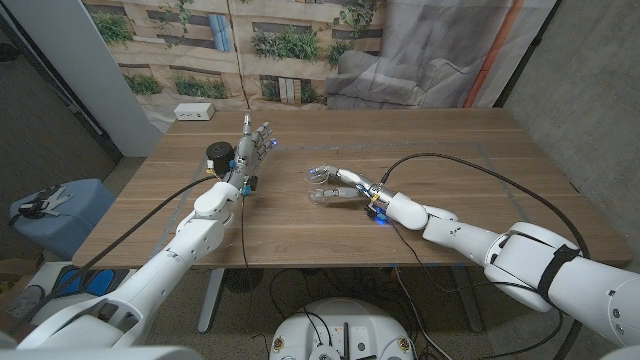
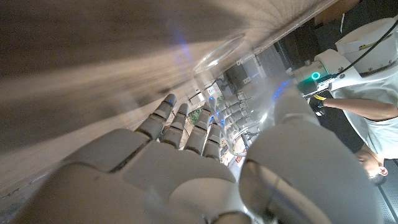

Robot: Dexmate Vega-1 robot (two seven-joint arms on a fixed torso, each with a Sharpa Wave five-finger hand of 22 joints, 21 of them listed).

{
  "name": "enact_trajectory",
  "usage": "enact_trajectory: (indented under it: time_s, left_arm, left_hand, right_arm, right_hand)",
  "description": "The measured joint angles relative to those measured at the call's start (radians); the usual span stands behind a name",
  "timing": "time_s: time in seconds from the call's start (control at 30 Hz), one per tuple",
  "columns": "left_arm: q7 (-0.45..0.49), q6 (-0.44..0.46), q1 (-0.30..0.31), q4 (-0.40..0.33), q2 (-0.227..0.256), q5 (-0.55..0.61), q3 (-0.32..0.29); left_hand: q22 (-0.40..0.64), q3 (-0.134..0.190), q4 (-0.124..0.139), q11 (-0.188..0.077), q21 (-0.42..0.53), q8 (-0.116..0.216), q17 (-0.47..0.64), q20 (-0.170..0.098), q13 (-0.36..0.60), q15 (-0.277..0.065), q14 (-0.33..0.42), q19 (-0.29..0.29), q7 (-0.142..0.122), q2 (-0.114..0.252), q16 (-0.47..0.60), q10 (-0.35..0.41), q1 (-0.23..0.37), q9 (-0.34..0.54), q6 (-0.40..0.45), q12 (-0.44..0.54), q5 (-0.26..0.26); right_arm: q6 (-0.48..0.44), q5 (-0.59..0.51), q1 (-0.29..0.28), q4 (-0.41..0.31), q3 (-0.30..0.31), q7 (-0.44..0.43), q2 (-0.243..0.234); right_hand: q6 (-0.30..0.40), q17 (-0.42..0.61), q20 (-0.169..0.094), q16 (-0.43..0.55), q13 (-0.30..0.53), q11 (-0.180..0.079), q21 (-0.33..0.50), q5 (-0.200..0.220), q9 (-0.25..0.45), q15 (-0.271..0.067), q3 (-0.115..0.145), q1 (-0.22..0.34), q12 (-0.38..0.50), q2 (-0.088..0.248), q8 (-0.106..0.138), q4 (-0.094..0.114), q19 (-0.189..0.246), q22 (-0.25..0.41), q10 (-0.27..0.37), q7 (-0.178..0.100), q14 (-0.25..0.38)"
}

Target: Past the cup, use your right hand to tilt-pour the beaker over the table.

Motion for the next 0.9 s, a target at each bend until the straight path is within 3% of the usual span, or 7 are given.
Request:
enact_trajectory:
  time_s: [0.3, 0.6, 0.9]
  left_arm:
    - [0.0, 0.0, 0.0, 0.0, 0.0, 0.0, 0.0]
    - [0.0, 0.0, 0.0, 0.0, 0.0, 0.0, 0.0]
    - [-0.001, 0.0, 0.0, 0.0, 0.0, 0.0, 0.0]
  left_hand:
    - [0.005, 0.0, 0.0, 0.0, 0.0, 0.0, 0.0, 0.0, 0.0, 0.0, 0.0, 0.0, 0.0, 0.0, 0.0, 0.0, 0.0, 0.0, 0.0, 0.0, 0.0]
    - [0.005, -0.006, 0.001, 0.0, -0.008, 0.0, 0.0, 0.0, 0.0, 0.0, 0.0, 0.0, 0.0, 0.0, 0.0, 0.0, 0.0, 0.0, 0.0, 0.0, 0.0]
    - [0.005, -0.007, 0.001, 0.0, -0.008, 0.0, 0.0, 0.0, 0.0, 0.0, 0.0, 0.0, 0.0, 0.0, 0.0, 0.0, 0.0, 0.0, 0.0, 0.0, 0.0]
  right_arm:
    - [0.0, 0.017, -0.002, 0.011, 0.004, 0.005, 0.009]
    - [0.005, 0.03, -0.003, 0.024, 0.007, 0.007, 0.02]
    - [0.015, 0.043, -0.002, 0.035, 0.011, 0.004, 0.028]
  right_hand:
    - [0.03, 0.0, -0.003, 0.013, 0.005, -0.007, 0.0, 0.0, -0.003, -0.004, 0.0, 0.011, 0.0, 0.011, 0.017, 0.0, 0.011, 0.0, 0.038, -0.005, 0.029]
    - [0.074, 0.004, 0.0, 0.028, 0.008, -0.035, 0.0, 0.0, -0.003, -0.004, -0.004, 0.025, 0.006, 0.011, 0.044, 0.004, 0.021, 0.0, 0.081, -0.01, 0.053]
    - [0.114, 0.007, -0.009, 0.043, 0.009, -0.047, 0.0, 0.0, -0.003, -0.004, -0.008, 0.03, 0.013, 0.017, 0.067, 0.008, 0.038, 0.005, 0.127, -0.014, 0.079]
